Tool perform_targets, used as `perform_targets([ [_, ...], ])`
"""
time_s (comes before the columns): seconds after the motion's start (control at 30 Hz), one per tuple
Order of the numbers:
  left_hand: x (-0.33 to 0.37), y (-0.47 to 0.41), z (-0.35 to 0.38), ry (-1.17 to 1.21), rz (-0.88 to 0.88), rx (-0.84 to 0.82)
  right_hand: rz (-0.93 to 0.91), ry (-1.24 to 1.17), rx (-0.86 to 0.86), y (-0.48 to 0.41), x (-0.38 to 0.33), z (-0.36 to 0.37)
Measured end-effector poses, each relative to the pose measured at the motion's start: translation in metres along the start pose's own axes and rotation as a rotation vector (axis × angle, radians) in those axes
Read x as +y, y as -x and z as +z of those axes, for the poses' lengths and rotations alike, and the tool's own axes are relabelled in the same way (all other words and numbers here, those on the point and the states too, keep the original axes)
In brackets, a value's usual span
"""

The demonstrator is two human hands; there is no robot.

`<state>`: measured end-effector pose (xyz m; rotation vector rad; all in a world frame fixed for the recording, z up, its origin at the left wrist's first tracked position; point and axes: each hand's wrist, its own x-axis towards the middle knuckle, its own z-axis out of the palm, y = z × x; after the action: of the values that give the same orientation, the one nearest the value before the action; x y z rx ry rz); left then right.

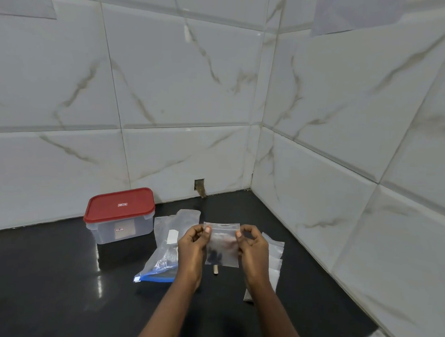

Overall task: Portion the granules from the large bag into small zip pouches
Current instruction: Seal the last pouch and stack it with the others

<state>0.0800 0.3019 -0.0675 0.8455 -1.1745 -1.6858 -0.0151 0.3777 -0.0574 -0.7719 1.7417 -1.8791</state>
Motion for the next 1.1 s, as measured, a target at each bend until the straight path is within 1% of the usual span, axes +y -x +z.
perform_targets([
  [0.23, 0.002, -0.001, 0.017, -0.113, 0.069, 0.060, 0.026, -0.118, -0.047, -0.004, -0.006, -0.010],
  [0.3, 0.002, 0.002, 0.021, -0.138, 0.080, 0.075, 0.036, -0.122, -0.027, -0.006, -0.005, -0.011],
  [0.43, -0.002, 0.000, 0.024, -0.241, 0.098, 0.095, 0.026, -0.045, 0.049, -0.009, 0.000, -0.012],
  [0.53, -0.007, 0.000, 0.026, -0.236, 0.098, 0.110, 0.037, -0.050, 0.112, -0.008, 0.002, -0.007],
  [0.6, -0.010, 0.001, 0.027, -0.177, 0.081, 0.084, 0.048, -0.083, 0.137, -0.007, 0.003, -0.004],
  [0.7, -0.012, 0.003, 0.027, -0.088, 0.056, -0.020, 0.025, -0.067, 0.160, -0.008, 0.006, -0.007],
  [0.8, -0.016, 0.002, 0.026, -0.115, 0.027, -0.090, 0.037, -0.054, 0.165, -0.010, 0.010, -0.008],
  [1.0, -0.022, -0.004, 0.027, -0.132, 0.021, -0.084, 0.071, -0.130, 0.104, -0.009, 0.012, -0.011],
  [1.1, -0.025, -0.006, 0.027, -0.183, 0.034, -0.088, 0.113, -0.116, 0.097, -0.011, 0.013, -0.013],
])
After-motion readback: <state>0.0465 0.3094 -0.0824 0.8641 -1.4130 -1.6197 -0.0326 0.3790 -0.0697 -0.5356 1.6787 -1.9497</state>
